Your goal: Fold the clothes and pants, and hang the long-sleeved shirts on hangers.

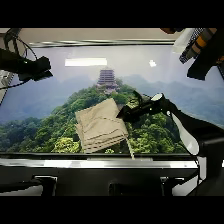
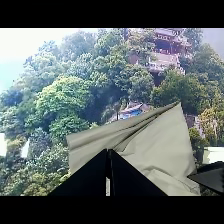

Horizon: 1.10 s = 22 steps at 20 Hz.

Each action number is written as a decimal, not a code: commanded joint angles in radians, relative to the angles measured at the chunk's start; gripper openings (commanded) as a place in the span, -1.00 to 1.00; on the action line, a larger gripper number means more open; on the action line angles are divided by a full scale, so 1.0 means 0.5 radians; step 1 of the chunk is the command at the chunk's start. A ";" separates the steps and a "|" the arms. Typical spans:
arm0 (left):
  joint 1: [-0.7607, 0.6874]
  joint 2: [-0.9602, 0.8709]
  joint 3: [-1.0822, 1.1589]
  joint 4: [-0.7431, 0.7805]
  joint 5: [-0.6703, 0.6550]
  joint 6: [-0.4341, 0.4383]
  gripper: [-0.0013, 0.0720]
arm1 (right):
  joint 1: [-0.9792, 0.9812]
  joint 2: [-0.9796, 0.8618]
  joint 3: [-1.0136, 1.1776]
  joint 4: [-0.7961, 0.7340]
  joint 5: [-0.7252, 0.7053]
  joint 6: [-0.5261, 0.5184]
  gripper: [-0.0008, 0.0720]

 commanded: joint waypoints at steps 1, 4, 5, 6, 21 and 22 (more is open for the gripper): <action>0.002 0.001 0.001 0.001 0.001 0.000 -0.93 | 0.050 -0.006 0.004 -0.017 -0.047 0.061 -0.34; 0.002 0.001 0.001 0.001 -0.001 0.000 -0.93 | 0.010 0.081 0.040 -0.011 -0.061 0.058 -0.87; 0.002 0.001 0.001 0.001 -0.001 0.000 -0.93 | -0.030 0.111 0.086 -0.014 -0.063 0.121 -0.87; 0.002 0.001 0.001 0.000 -0.001 0.000 -0.93 | -0.087 0.130 0.140 -0.020 -0.075 0.205 -0.87; 0.002 0.001 0.001 0.001 -0.052 0.001 -0.93 | -1.462 0.784 0.282 -1.474 -0.181 1.664 -0.88; 0.002 0.001 0.001 0.001 -0.051 0.001 -0.93 | -1.524 0.835 0.281 -1.734 -0.070 1.788 -0.88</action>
